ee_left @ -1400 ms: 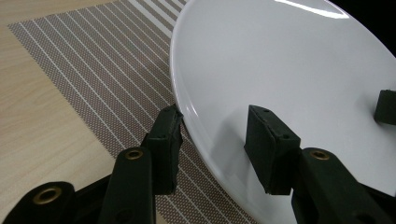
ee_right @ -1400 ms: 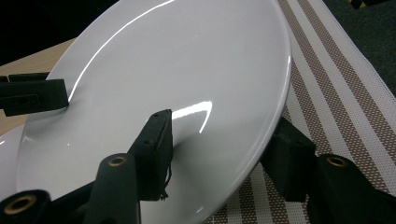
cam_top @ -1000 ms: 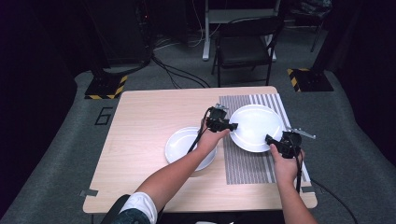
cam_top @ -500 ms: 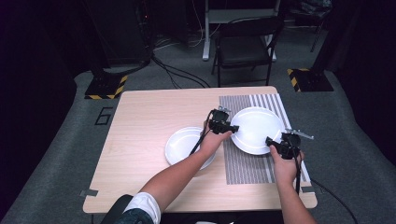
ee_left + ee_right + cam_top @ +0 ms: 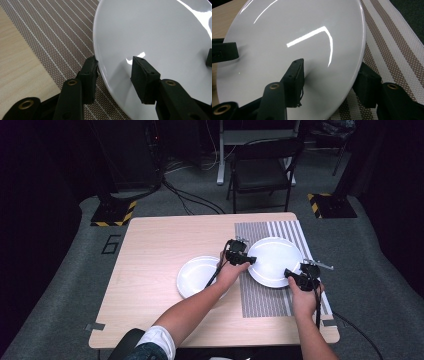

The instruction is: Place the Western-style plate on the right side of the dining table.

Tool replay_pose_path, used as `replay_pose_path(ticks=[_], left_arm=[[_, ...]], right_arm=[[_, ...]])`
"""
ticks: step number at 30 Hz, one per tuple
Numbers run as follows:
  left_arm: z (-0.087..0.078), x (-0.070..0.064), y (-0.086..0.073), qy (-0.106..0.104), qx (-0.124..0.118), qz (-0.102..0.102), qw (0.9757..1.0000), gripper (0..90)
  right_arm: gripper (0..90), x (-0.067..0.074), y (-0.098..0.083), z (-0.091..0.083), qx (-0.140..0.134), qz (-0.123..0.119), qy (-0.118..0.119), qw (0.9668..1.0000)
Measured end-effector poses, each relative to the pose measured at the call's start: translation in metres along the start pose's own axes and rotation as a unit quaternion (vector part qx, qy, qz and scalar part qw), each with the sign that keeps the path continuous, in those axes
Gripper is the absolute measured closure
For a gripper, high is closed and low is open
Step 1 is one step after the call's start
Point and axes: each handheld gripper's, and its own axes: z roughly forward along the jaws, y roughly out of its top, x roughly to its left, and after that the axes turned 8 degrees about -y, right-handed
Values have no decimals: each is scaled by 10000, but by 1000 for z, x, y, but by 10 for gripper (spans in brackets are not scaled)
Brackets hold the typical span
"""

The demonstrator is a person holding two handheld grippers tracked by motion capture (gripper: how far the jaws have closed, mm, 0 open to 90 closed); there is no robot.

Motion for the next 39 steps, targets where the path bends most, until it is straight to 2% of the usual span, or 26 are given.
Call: replay_pose_path(ticks=[17,18,22,39], left_arm=[[9,1,-3,73,80,-54,9999,567],[9,1,-3,70,78,-82,9999,567],[11,2,-3,106,107,-85,9999,569],[22,4,-2,206,245,-170,9993,568]], right_arm=[[458,-4,-5,10,140,97,-51,9998],[459,-5,-5,11,131,44,-41,9999],[458,-6,-6,14,174,82,-3,9998],[448,-7,-6,25,281,146,-119,9994]])
